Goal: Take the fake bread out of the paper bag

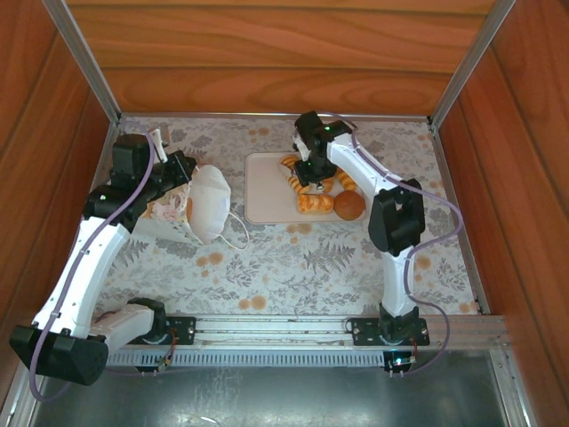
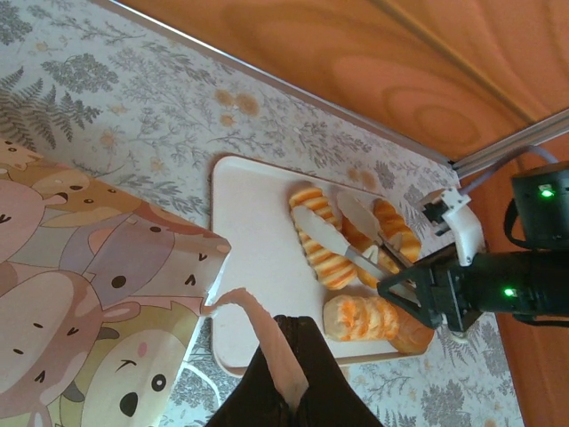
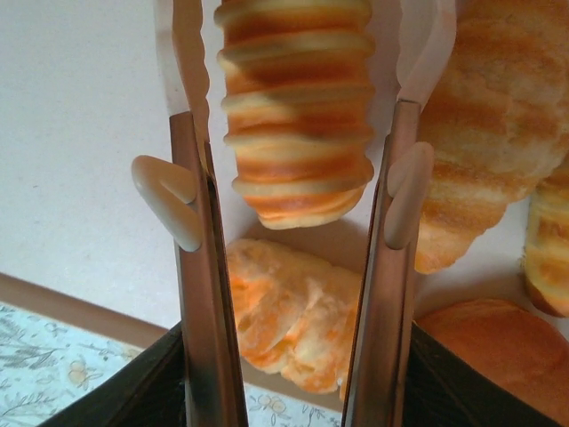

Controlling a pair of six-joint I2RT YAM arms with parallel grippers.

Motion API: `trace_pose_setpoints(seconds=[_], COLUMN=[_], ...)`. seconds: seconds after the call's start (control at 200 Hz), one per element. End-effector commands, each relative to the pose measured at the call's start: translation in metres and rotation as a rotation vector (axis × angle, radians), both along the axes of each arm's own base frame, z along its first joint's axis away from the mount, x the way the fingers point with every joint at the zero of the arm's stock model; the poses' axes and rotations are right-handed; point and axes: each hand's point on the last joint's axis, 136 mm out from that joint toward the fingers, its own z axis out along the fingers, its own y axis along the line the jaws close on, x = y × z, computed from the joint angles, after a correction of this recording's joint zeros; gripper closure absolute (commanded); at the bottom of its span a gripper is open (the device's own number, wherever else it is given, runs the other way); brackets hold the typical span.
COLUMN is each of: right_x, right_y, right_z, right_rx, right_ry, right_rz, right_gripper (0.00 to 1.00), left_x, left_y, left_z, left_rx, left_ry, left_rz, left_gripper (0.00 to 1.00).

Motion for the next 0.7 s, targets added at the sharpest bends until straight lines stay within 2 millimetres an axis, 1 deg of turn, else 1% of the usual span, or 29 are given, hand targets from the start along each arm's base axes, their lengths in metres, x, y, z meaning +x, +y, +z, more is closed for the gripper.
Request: trace_pose_setpoints(seconds=[0.0, 0.07, 0.12, 0.185, 0.265, 0.44, 0.535, 0.695], right_x=[0.010, 0.010, 0.007, 0.004, 0.004, 0.001, -0.002, -0.005], right_y=[-0.009, -0.011, -0.008, -0.008, -0.012, -0.017, -0.015, -0.011], right_z=[0.012, 0.014, 0.016, 0.017, 0.019, 0.016, 0.015, 0.031], right_rx=[-0.028, -0.025, 0.003, 0.017, 0.011, -0.009, 0.000, 0.040], right_ry=[-0.046, -0.054, -0.052, -0.052, -0.064, -0.053, -0.037, -0.059], right_rz=[-0.060, -0.086, -0.102, -0.124, -0.158, -0.172, -0.163, -0.151], right_gripper=[0.48, 0.50, 0.52, 0.52, 0.53, 0.51, 0.49, 0.47], left_x=[-0.002, -0.003, -0.003, -0.003, -0.003, -0.002, -0.002, -0.003], left_y=[-0.001, -0.002, -0.001, -0.001, -0.001, -0.002, -0.002, -0.002], left_z=[0.006, 0.006, 0.005, 0.004, 0.003, 0.004, 0.004, 0.004], left_rx=[-0.008, -0.009, -0.007, -0.006, -0.006, -0.006, -0.006, -0.008], left_ry=[-0.029, -0.029, -0.029, -0.028, -0.023, -0.026, -0.024, -0.024], left_rz=[-0.005, -0.006, -0.004, -0.002, -0.005, -0.009, -0.010, -0.009], left_gripper=[1.00, 1.00, 1.00, 1.00, 1.00, 1.00, 1.00, 1.00])
